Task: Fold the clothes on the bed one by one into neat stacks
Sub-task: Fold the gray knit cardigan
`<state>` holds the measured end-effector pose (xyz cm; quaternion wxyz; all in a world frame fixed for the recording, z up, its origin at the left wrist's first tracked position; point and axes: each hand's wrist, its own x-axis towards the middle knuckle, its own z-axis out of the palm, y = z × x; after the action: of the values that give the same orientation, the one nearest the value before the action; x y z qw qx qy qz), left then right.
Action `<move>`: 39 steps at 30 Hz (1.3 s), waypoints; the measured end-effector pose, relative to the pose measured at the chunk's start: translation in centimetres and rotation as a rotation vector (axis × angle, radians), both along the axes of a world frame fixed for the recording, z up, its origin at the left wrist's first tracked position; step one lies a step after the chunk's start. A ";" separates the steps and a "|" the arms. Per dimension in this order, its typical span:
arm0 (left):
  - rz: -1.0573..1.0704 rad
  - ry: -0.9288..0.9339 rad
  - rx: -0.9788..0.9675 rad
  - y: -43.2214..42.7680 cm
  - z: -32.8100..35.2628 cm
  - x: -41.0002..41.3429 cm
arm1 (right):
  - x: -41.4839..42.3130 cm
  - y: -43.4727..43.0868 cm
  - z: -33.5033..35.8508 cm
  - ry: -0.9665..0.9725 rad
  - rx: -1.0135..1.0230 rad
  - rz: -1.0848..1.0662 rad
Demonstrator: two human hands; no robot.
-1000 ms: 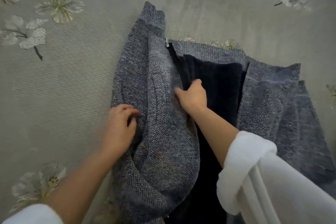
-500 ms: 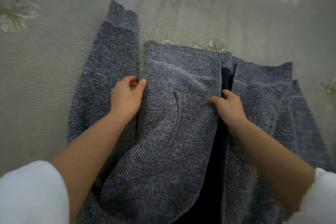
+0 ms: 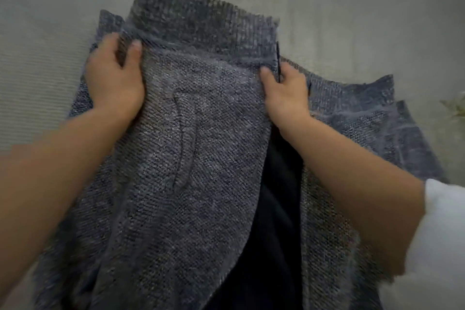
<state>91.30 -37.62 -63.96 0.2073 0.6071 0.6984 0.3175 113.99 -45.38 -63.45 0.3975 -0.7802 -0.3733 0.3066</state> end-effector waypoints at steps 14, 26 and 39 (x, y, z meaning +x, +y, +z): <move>-0.651 0.522 -0.189 -14.6 -4.9 3.7 | 5.7 -7.6 -2.3 -0.659 -0.601 0.124; -0.631 0.556 -0.083 -14.2 -6.6 3.7 | 1.7 -1.8 -1.1 -0.243 -0.307 0.339; -0.737 0.253 -0.441 -20.4 -3.3 0.2 | -3.6 -32.6 -1.0 -0.434 -0.368 0.481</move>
<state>91.50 -57.98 -67.30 0.3439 0.7908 0.5061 -0.0109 110.37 -77.98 -64.42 0.0786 -0.7755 -0.5601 0.2806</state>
